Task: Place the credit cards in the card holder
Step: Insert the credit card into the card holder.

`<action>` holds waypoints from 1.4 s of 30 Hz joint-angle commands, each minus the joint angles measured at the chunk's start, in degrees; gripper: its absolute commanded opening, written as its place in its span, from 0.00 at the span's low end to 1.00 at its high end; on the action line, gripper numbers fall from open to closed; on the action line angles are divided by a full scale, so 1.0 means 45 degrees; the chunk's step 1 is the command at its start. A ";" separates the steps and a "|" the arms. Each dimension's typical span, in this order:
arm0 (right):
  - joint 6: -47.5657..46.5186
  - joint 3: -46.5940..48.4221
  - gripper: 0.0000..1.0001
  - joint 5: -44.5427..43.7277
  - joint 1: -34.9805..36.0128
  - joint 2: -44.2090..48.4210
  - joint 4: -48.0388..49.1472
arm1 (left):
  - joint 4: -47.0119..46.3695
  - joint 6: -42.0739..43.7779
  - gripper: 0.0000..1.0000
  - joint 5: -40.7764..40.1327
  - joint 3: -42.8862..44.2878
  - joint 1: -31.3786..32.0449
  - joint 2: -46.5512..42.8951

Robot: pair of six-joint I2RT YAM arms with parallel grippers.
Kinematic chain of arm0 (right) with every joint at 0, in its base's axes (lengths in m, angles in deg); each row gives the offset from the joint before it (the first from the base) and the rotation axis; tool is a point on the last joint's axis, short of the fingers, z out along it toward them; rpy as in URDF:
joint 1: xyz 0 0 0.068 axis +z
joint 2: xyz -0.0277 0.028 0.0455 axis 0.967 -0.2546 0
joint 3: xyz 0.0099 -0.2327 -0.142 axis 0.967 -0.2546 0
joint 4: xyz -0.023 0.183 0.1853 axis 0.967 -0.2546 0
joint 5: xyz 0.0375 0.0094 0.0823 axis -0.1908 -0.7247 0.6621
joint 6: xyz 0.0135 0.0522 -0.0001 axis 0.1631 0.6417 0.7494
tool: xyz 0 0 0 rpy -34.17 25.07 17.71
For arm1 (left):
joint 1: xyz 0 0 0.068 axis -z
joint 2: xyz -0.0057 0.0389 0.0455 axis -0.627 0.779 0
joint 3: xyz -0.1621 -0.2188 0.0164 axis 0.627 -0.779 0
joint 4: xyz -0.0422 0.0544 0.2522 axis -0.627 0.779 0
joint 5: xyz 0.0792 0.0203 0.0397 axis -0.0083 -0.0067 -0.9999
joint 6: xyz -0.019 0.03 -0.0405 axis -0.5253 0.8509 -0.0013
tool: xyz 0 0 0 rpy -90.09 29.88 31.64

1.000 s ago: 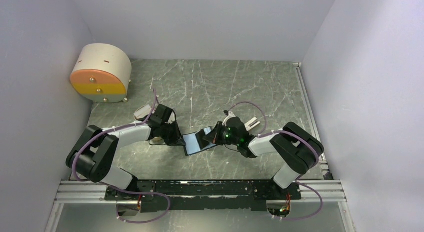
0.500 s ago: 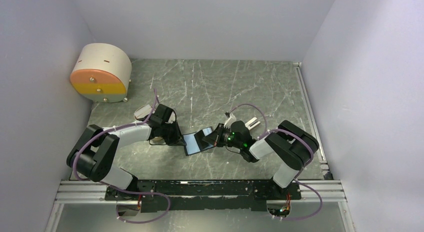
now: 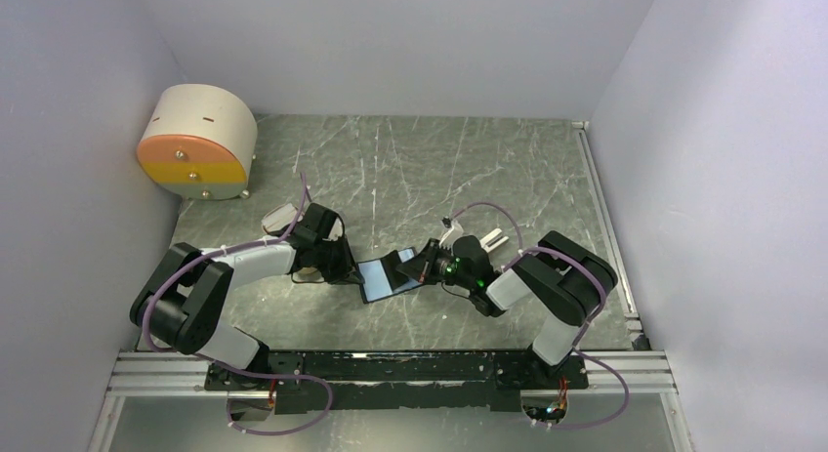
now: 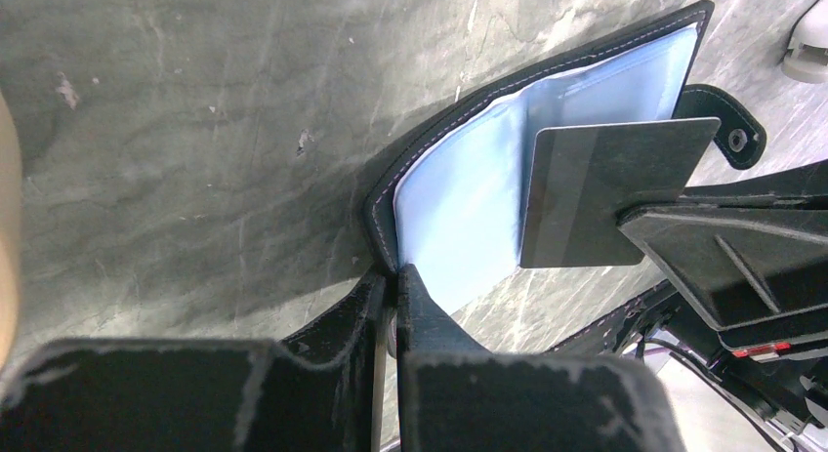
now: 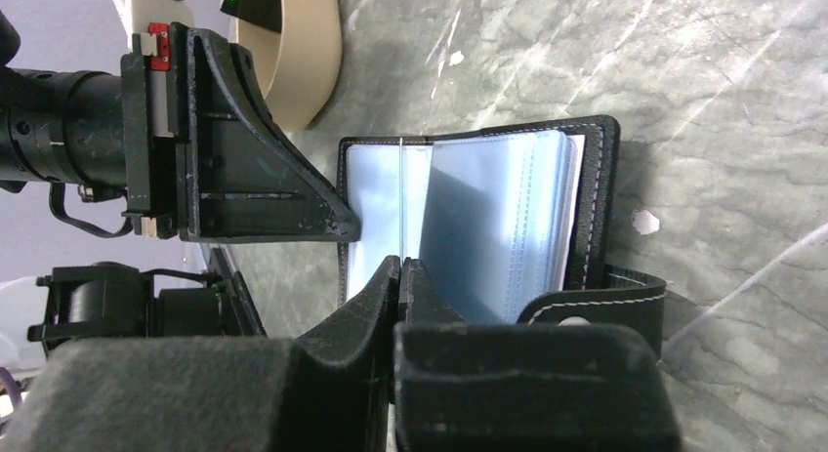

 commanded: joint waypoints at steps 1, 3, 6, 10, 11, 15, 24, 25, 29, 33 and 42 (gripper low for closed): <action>-0.0130 -0.0147 0.00 -0.0065 -0.0148 -0.0371 0.0684 | -0.0138 0.0107 0.09 0.0084 -0.0257 0.0129 0.0005; -0.0096 -0.0148 0.00 -0.0035 -0.0147 -0.0542 0.0838 | -0.0223 0.0059 0.09 0.0153 -0.0325 0.0116 0.0020; 0.0026 -0.0204 0.00 -0.0004 -0.0149 -0.0757 0.1068 | -0.0320 -0.0008 0.09 0.0214 -0.0394 0.0126 0.0070; 0.0294 -0.0329 0.00 0.0056 -0.0136 -0.0903 0.1461 | -0.0351 -0.0011 0.09 0.0218 -0.0390 0.0142 0.0070; 0.0378 -0.0375 0.00 0.0032 -0.0147 -0.0904 0.1484 | -0.0345 -0.0021 0.09 0.0204 -0.0371 0.0136 0.0081; 0.0694 -0.0562 0.00 -0.0228 -0.0146 -0.0906 0.1641 | -0.0377 0.0009 0.09 0.0248 -0.0356 0.0160 0.0108; 0.1341 -0.0660 0.00 -0.0149 -0.0094 -0.1607 0.2560 | -0.0386 -0.0054 0.09 0.0219 -0.0420 0.0188 0.0034; 0.1332 -0.0624 0.00 -0.0169 -0.0064 -0.1629 0.2503 | -0.0388 -0.0038 0.09 0.0212 -0.0402 0.0180 0.0033; 0.1320 -0.0518 0.00 -0.0230 -0.0050 -0.1616 0.2371 | -0.0376 -0.0032 0.09 0.0251 -0.0322 0.0202 0.0134; 0.1473 -0.0335 0.00 -0.0220 -0.0022 -0.1755 0.2400 | -0.0424 -0.0056 0.09 0.0304 -0.0303 0.0236 0.0155; 0.2069 -0.0335 0.00 -0.0600 -0.0015 -0.2084 0.2572 | -0.0404 -0.0123 0.09 0.0314 -0.0341 0.0307 0.0094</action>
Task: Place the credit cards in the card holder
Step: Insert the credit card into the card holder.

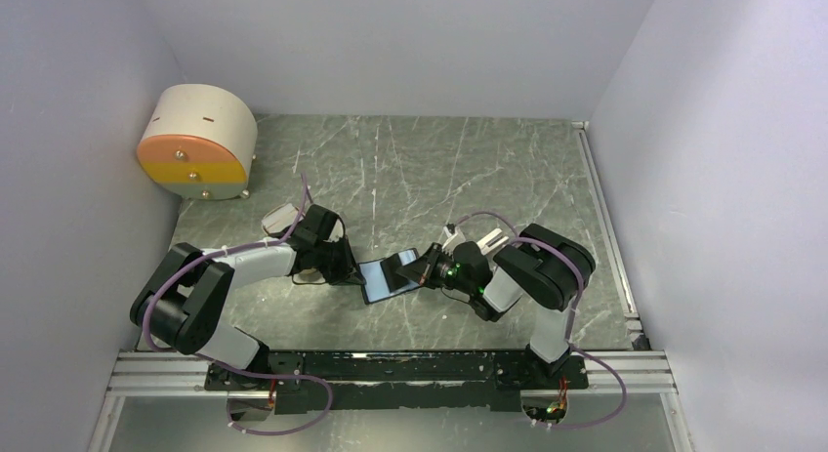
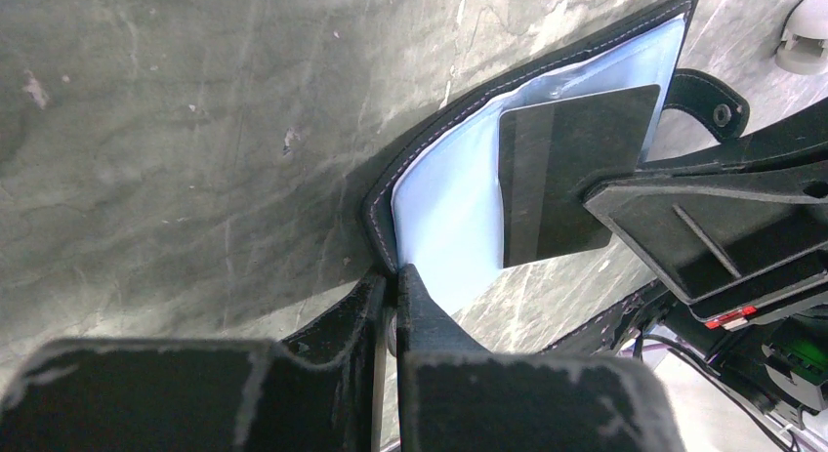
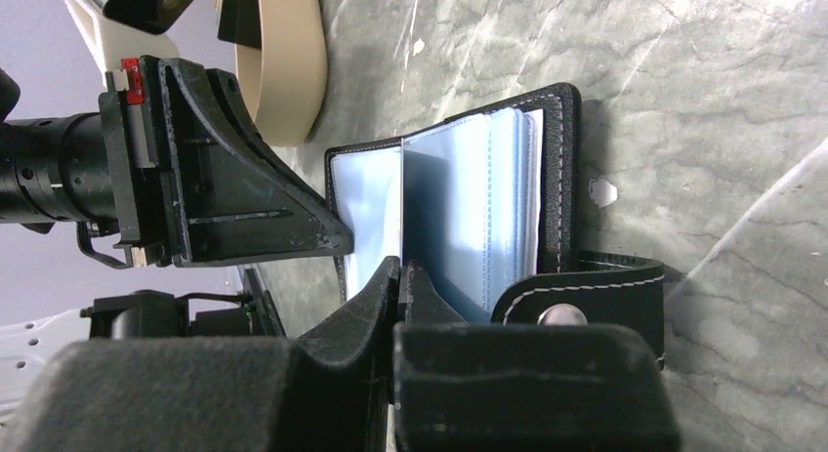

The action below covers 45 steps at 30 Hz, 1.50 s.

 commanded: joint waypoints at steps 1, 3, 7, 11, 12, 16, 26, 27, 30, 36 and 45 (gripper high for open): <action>0.0358 0.0003 0.00 -0.0444 0.0029 -0.0375 0.0485 | -0.0021 -0.0069 0.09 0.0163 -0.0147 0.0230 0.0111; 0.0539 -0.0159 0.00 -0.0560 0.0038 -0.0460 0.0765 | -0.0074 -0.0098 0.09 0.0173 -0.0184 0.0265 0.0129; 0.0626 -0.0431 0.00 -0.0830 0.0036 -0.0336 0.0659 | -0.0108 -0.0147 0.09 0.0161 -0.0196 0.0301 0.0147; 0.0554 -0.0583 0.00 -0.0956 0.0033 -0.0138 0.0531 | -0.0082 -0.0183 0.09 0.0100 -0.0214 0.0334 0.0138; 0.0534 -0.0582 0.00 -0.0950 0.0049 -0.0106 0.0427 | -0.0093 -0.0187 0.09 0.0079 -0.0230 0.0332 0.0141; 0.0342 -0.0566 0.00 -0.1060 0.0245 0.0123 -0.0061 | -0.0100 -0.0226 0.09 0.0041 -0.0255 0.0335 0.0145; 0.0300 -0.0158 0.00 -0.1396 0.0919 0.0356 -0.1337 | -0.0205 -0.0343 0.09 0.0000 -0.0273 0.0364 0.0201; 0.0412 -0.0087 0.00 -0.1320 0.0975 0.0253 -0.1264 | -0.0223 -0.0360 0.09 0.0010 -0.0283 0.0358 0.0188; 0.0833 -0.0055 0.00 -0.1318 0.1020 -0.0058 -0.0883 | -0.0234 -0.0397 0.09 -0.0006 -0.0274 0.0374 0.0221; 0.0735 0.0342 0.17 -0.1060 0.1034 -0.0237 -0.1517 | -0.0266 -0.0402 0.09 0.0073 -0.0264 0.0387 0.0255; -0.1518 0.1374 0.46 -0.2145 0.1018 0.1452 -0.6616 | -0.0287 -0.0536 0.16 0.0098 -0.0375 0.0413 -0.0016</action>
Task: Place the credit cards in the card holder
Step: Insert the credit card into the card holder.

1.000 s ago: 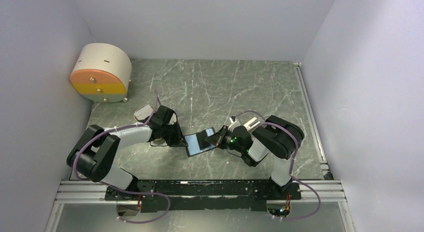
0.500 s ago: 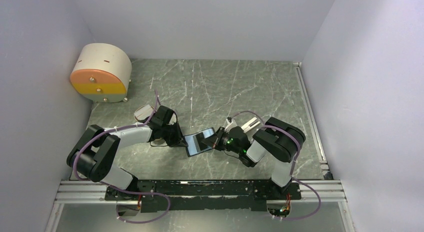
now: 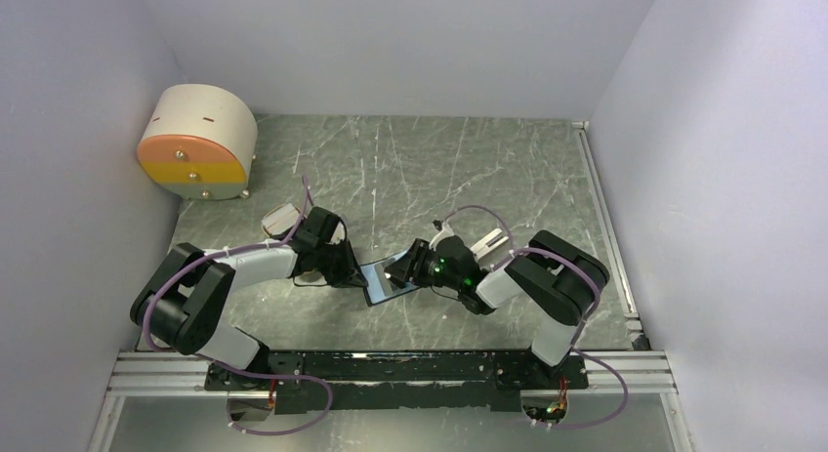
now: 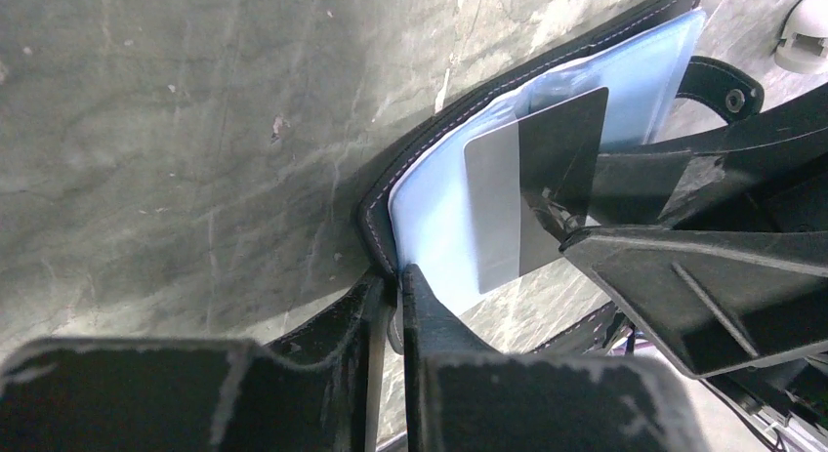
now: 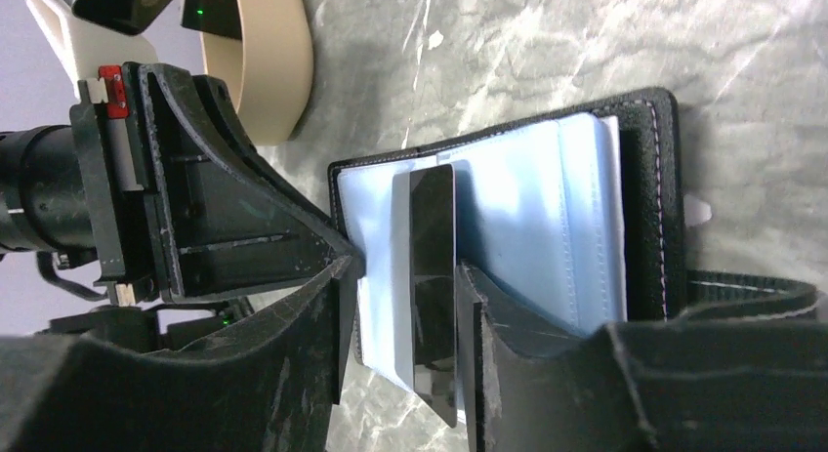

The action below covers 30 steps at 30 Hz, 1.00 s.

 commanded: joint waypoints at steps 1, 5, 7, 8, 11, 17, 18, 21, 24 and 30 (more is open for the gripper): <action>-0.1476 0.0281 0.46 -0.1051 -0.0016 0.0401 -0.3472 | -0.0168 -0.0096 0.16 0.0125 -0.0287 0.0189 -0.0033; -0.1817 0.0312 0.47 -0.1497 -0.0016 0.0861 -0.4220 | -0.0250 -0.0121 0.15 0.0127 -0.0417 0.0189 -0.0147; -0.1954 0.0257 0.46 -0.1596 -0.0009 0.1068 -0.4309 | -0.0297 -0.0123 0.13 0.0153 -0.0444 0.0179 -0.0142; -0.2017 0.0269 0.46 -0.1551 -0.0005 0.1112 -0.4334 | -0.0336 -0.0104 0.12 0.0194 -0.0445 0.0188 -0.0125; -0.2055 0.0385 0.46 -0.1271 0.0061 0.1021 -0.4288 | -0.0377 -0.0064 0.10 0.0272 -0.0373 0.0199 0.0004; -0.2091 0.0521 0.42 -0.1098 0.0390 0.0902 -0.3908 | -0.0519 -0.0053 0.09 0.0479 -0.0330 0.0208 -0.0001; -0.2115 0.0629 0.41 -0.0974 0.0447 0.0840 -0.3832 | -0.0581 -0.0071 0.10 0.0543 -0.0345 0.0206 -0.0020; -0.2126 0.0949 0.39 -0.0601 0.0606 0.0500 -0.3748 | -0.0637 -0.0140 0.11 0.0615 -0.0319 0.0199 -0.0116; -0.2083 0.1006 0.37 -0.0397 0.0690 0.0306 -0.3547 | -0.0642 -0.0141 0.12 0.0621 -0.0279 0.0209 -0.0257; -0.2206 0.1059 0.40 -0.0239 0.0691 0.0306 -0.3690 | -0.0968 -0.0252 0.15 0.0854 -0.0385 0.0209 -0.0381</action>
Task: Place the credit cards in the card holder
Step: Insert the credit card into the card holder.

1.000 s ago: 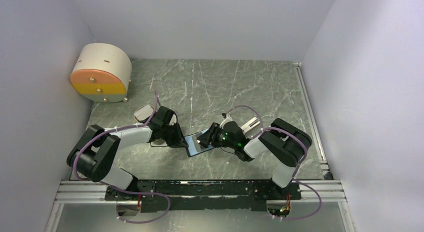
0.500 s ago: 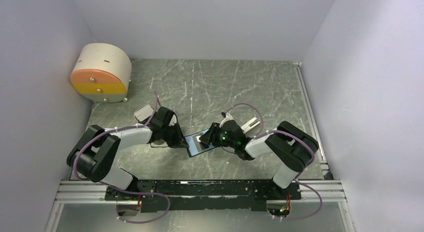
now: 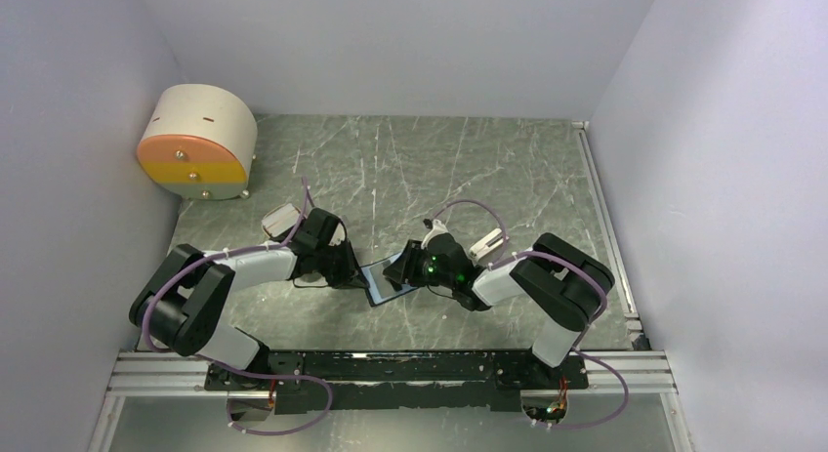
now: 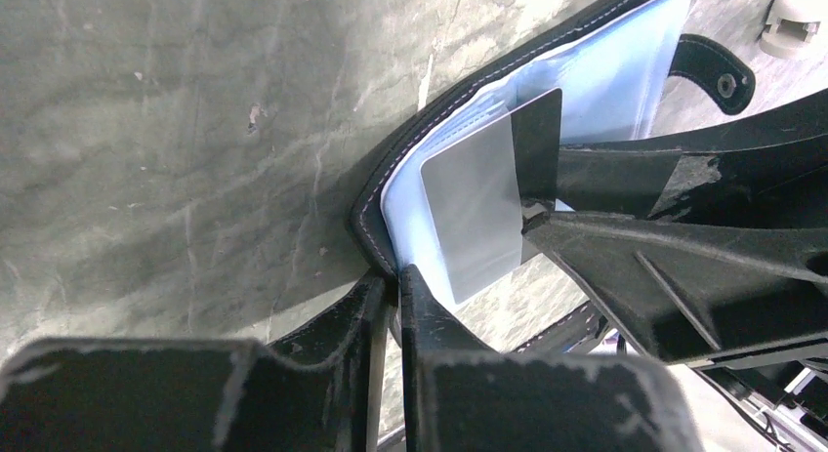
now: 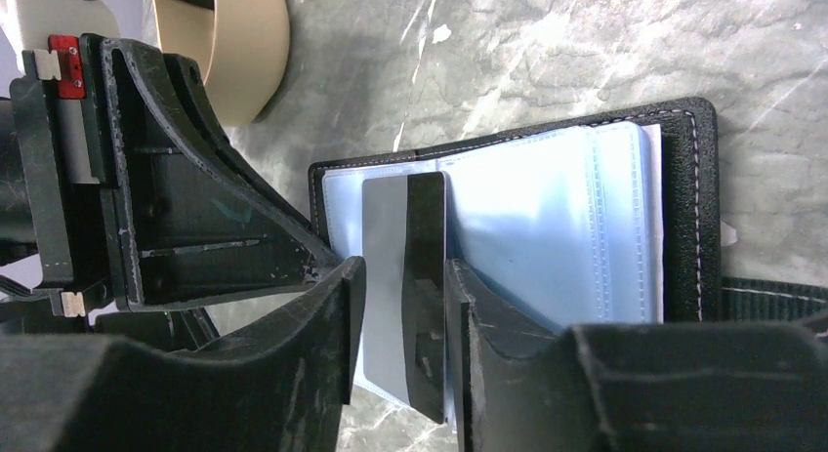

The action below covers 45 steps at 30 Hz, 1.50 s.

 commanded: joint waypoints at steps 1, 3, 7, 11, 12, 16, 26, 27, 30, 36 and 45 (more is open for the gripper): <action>-0.0420 0.0035 0.43 0.0176 0.0156 -0.0303 -0.1311 | -0.0580 -0.0121 0.16 0.0569 -0.0143 0.0158 -0.0358; -0.0751 0.0153 0.50 -0.0283 0.0155 0.0045 -0.2182 | -0.0537 -0.0127 0.16 0.0556 -0.0117 0.0149 -0.0460; -0.1376 0.0378 0.51 -0.1245 0.0132 0.1016 -0.3698 | -0.0439 -0.0127 0.16 0.0424 -0.0109 0.0160 -0.0685; -0.1535 0.0304 0.46 -0.1388 0.0132 0.1312 -0.3765 | -0.0658 -0.0195 0.09 0.0426 -0.0238 0.0151 -0.0715; -0.1540 0.0313 0.45 -0.1332 0.0132 0.1233 -0.3713 | -0.0731 -0.0204 0.09 0.0439 -0.0266 0.0149 -0.0674; -0.1355 0.0080 0.42 -0.0764 0.0152 0.0988 -0.2787 | -0.0882 -0.0205 0.09 0.0503 -0.0328 0.0160 -0.0467; -0.0837 0.0016 0.36 0.0794 0.0431 0.0191 -0.0647 | -0.1116 -0.0186 0.09 0.0572 -0.0219 0.0150 -0.0127; -0.0847 0.0011 0.35 0.0787 0.0446 0.0217 -0.0691 | -0.1125 -0.0185 0.09 0.0577 -0.0213 0.0149 -0.0100; -0.0970 0.0044 0.34 0.0642 0.0446 0.0332 -0.1016 | -0.1162 -0.0176 0.09 0.0566 -0.0178 0.0160 -0.0126; -0.1378 0.0181 0.32 0.0836 0.0456 0.0228 -0.1057 | -0.1050 -0.0051 0.09 0.0465 -0.0003 0.0160 -0.0167; -0.2027 0.0619 0.40 0.1764 0.0445 -0.0414 -0.0640 | -0.1146 0.0182 0.09 0.0738 0.0169 0.0160 -0.0144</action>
